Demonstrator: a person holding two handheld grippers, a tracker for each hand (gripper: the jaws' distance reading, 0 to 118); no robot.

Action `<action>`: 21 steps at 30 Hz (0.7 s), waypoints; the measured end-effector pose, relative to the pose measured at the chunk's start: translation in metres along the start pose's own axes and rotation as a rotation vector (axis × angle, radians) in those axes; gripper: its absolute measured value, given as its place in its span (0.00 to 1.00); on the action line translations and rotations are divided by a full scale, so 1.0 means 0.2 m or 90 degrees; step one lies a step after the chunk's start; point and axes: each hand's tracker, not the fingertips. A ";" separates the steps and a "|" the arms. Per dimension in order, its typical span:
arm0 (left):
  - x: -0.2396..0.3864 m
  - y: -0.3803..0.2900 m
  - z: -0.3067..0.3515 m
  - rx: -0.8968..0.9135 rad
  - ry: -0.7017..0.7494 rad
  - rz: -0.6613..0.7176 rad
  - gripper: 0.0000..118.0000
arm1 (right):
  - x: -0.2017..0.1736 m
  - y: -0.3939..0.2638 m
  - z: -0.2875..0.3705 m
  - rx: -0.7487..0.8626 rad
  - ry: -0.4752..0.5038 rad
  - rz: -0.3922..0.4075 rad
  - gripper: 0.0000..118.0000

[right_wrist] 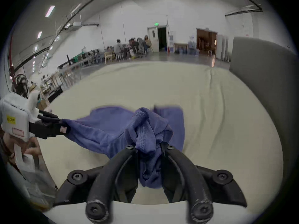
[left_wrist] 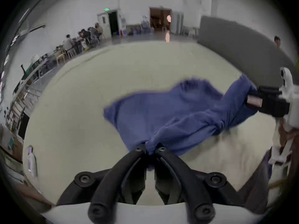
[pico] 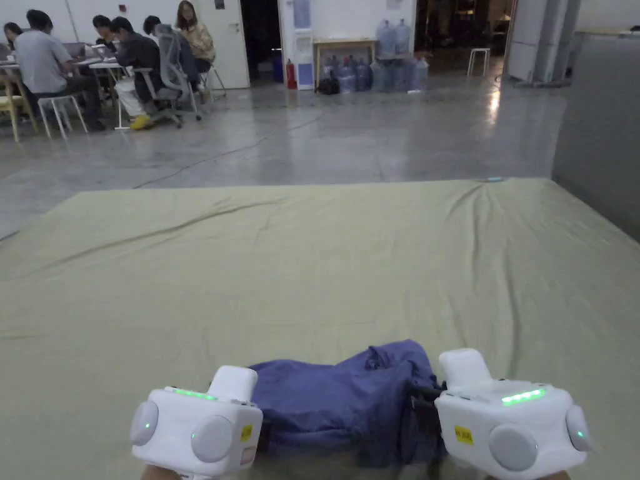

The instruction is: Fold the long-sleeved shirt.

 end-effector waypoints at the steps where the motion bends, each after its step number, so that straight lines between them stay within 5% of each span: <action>1: 0.03 -0.10 -0.02 -0.040 -0.017 -0.018 0.01 | -0.02 -0.11 0.00 -0.030 -0.009 -0.012 0.17; 6: 0.12 -0.40 -0.13 -0.108 -0.048 -0.010 0.01 | -0.03 -0.44 -0.09 -0.129 -0.007 -0.040 0.20; 8: 0.12 -0.40 -0.11 -0.074 -0.034 -0.015 0.09 | -0.02 -0.42 -0.07 -0.108 -0.020 -0.063 0.42; 9: 0.11 -0.39 -0.09 -0.054 -0.038 -0.006 0.44 | -0.01 -0.41 -0.03 -0.086 -0.017 -0.076 0.70; 10: 0.10 -0.37 -0.04 -0.037 -0.048 0.011 0.78 | 0.00 -0.39 0.02 -0.064 -0.018 -0.086 0.84; 11: 0.09 -0.34 0.01 -0.022 -0.065 0.026 0.97 | 0.01 -0.38 0.09 -0.035 -0.018 -0.097 0.86; 13: 0.08 -0.32 0.12 0.017 -0.087 0.037 1.00 | 0.02 -0.36 0.24 0.022 -0.013 -0.101 0.86; 15: 0.08 -0.31 0.25 0.070 -0.098 0.038 1.00 | 0.02 -0.37 0.34 0.041 -0.051 -0.127 0.86; 18: 0.11 -0.32 0.36 0.082 -0.086 0.038 0.96 | 0.03 -0.40 0.42 0.013 -0.027 -0.163 0.80; 19: 0.12 -0.33 0.38 0.096 -0.078 0.033 0.85 | 0.02 -0.40 0.43 0.012 -0.025 -0.164 0.49; 20: 0.14 -0.34 0.41 0.115 -0.068 0.018 0.56 | 0.02 -0.41 0.43 0.016 -0.027 -0.155 0.07; 21: 0.16 -0.35 0.41 0.119 -0.042 -0.008 0.08 | -0.01 -0.43 0.42 0.017 -0.042 -0.145 0.00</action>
